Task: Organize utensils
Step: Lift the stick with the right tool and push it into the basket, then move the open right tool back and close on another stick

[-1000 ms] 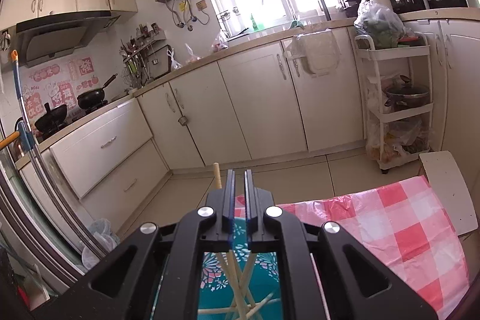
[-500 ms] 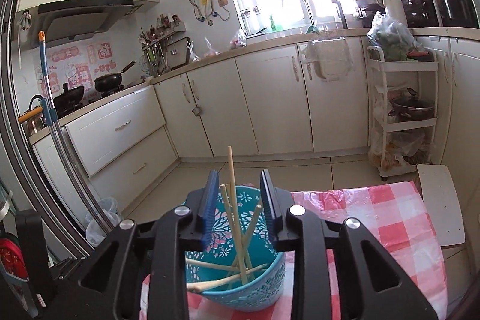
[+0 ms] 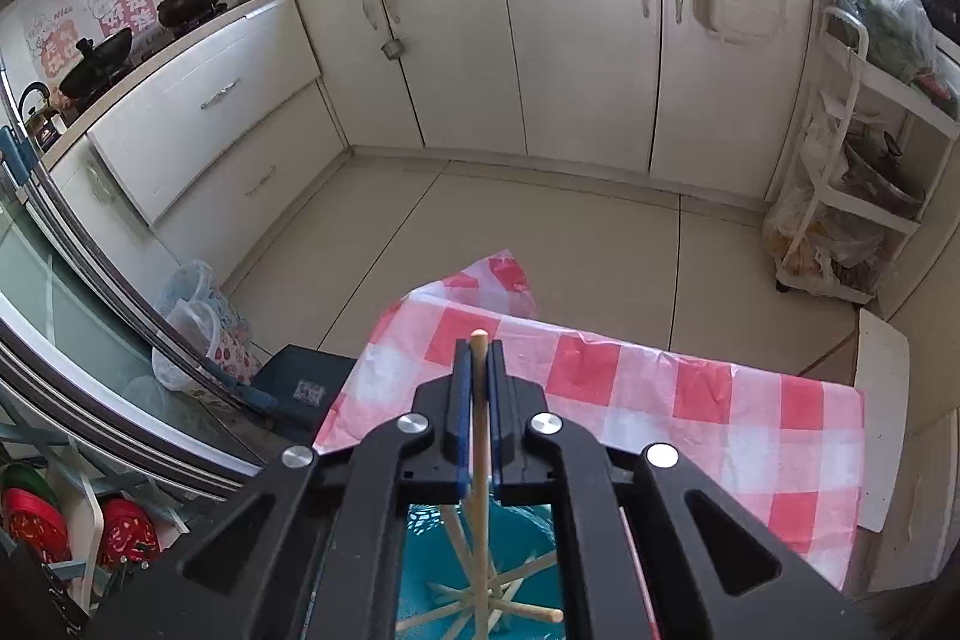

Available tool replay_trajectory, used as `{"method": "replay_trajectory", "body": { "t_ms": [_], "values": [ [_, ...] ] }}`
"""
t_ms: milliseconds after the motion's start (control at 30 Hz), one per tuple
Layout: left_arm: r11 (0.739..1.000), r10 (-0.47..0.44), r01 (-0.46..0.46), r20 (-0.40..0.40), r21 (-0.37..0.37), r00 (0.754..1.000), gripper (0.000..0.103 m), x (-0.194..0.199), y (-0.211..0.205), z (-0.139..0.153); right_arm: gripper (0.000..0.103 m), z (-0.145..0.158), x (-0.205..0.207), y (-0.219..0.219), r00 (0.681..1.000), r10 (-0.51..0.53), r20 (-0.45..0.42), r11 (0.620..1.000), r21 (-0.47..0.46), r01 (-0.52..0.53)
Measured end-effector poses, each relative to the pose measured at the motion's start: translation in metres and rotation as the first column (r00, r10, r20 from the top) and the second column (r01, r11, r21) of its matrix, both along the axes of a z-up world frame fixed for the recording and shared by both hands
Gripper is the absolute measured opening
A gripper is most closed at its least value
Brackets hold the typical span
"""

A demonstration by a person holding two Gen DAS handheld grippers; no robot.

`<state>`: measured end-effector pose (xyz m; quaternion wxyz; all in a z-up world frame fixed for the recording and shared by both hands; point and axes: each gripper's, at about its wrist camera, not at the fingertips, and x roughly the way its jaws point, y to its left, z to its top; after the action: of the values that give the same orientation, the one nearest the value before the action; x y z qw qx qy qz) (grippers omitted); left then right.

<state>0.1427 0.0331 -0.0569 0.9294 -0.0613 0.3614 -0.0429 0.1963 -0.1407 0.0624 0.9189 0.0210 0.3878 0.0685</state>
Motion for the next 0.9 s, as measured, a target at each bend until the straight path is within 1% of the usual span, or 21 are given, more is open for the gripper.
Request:
{"method": "replay_trajectory", "body": {
  "t_ms": [67,133,200,233,267,333,400,433,467,533,633,667,733,767,833,867,900],
  "values": [
    [1.000,0.001,-0.001,0.001,-0.010,1.000,0.078,0.000,0.001,0.001,0.006,0.012,-0.020,0.000,0.996,0.002,0.087,1.000,-0.020,0.000],
    [1.000,-0.001,0.001,0.003,-0.009,1.000,0.078,-0.001,0.000,0.001,0.006,0.019,-0.037,0.003,0.984,0.001,0.178,0.998,-0.062,0.011],
    [1.000,-0.005,0.005,0.005,0.002,1.000,0.078,-0.002,-0.002,0.001,0.006,0.019,-0.059,0.005,0.959,0.011,0.284,0.998,-0.069,0.009],
    [1.000,-0.005,0.005,0.006,0.008,1.000,0.078,-0.003,-0.002,0.000,0.006,0.018,-0.066,0.004,0.946,0.000,0.324,0.998,-0.064,0.022],
    [1.000,-0.004,0.004,0.007,0.016,1.000,0.078,-0.003,-0.003,-0.001,0.006,0.014,-0.074,0.002,0.933,-0.008,0.359,0.998,-0.056,0.030],
    [1.000,0.001,-0.001,0.007,0.023,1.000,0.078,-0.004,-0.002,-0.002,0.006,0.004,-0.082,-0.002,0.927,-0.028,0.375,0.998,-0.038,0.045],
    [1.000,0.005,-0.005,0.007,0.028,1.000,0.078,-0.006,-0.001,-0.002,0.017,-0.007,-0.087,-0.007,0.938,-0.041,0.345,0.999,-0.009,0.047],
    [0.999,0.006,-0.006,0.009,0.032,1.000,0.078,-0.007,0.000,-0.002,0.026,-0.013,-0.092,-0.011,0.943,-0.049,0.330,0.999,0.008,0.049],
    [0.999,0.007,-0.007,0.010,0.037,1.000,0.078,-0.008,0.000,-0.002,0.031,-0.013,-0.097,-0.012,0.941,-0.055,0.334,0.998,0.013,0.054],
    [0.999,0.009,-0.010,0.013,0.044,1.000,0.078,-0.010,0.003,-0.002,0.032,-0.011,-0.115,-0.018,0.932,-0.073,0.355,0.997,0.035,0.065],
    [0.999,0.009,-0.010,0.014,0.045,1.000,0.078,-0.012,0.006,-0.002,0.041,-0.006,-0.149,-0.029,0.919,-0.117,0.375,0.992,0.081,0.094],
    [0.999,0.008,-0.009,0.014,0.046,1.000,0.078,-0.012,0.007,-0.002,0.041,-0.007,-0.162,-0.031,0.919,-0.129,0.373,0.990,0.093,0.102],
    [0.999,0.005,-0.006,0.017,0.047,1.000,0.079,-0.014,0.008,-0.002,0.041,-0.017,-0.186,-0.034,0.932,-0.144,0.334,0.988,0.106,0.115],
    [0.999,0.002,-0.003,0.017,0.048,1.000,0.079,-0.015,0.008,-0.001,0.041,-0.029,-0.197,-0.034,0.946,-0.145,0.288,0.987,0.105,0.119],
    [0.999,-0.008,0.007,0.015,0.053,1.000,0.079,-0.017,0.008,-0.001,0.040,-0.060,-0.208,-0.028,0.978,-0.125,0.167,0.990,0.087,0.111],
    [0.998,-0.012,0.011,0.012,0.058,1.000,0.080,-0.018,0.007,-0.002,0.032,-0.076,-0.212,-0.027,0.986,-0.120,0.114,0.990,0.084,0.111],
    [0.998,-0.016,0.016,0.008,0.062,1.000,0.080,-0.020,0.007,-0.002,0.028,-0.093,-0.213,-0.025,0.991,-0.119,0.063,0.990,0.086,0.113]
  ]
}}
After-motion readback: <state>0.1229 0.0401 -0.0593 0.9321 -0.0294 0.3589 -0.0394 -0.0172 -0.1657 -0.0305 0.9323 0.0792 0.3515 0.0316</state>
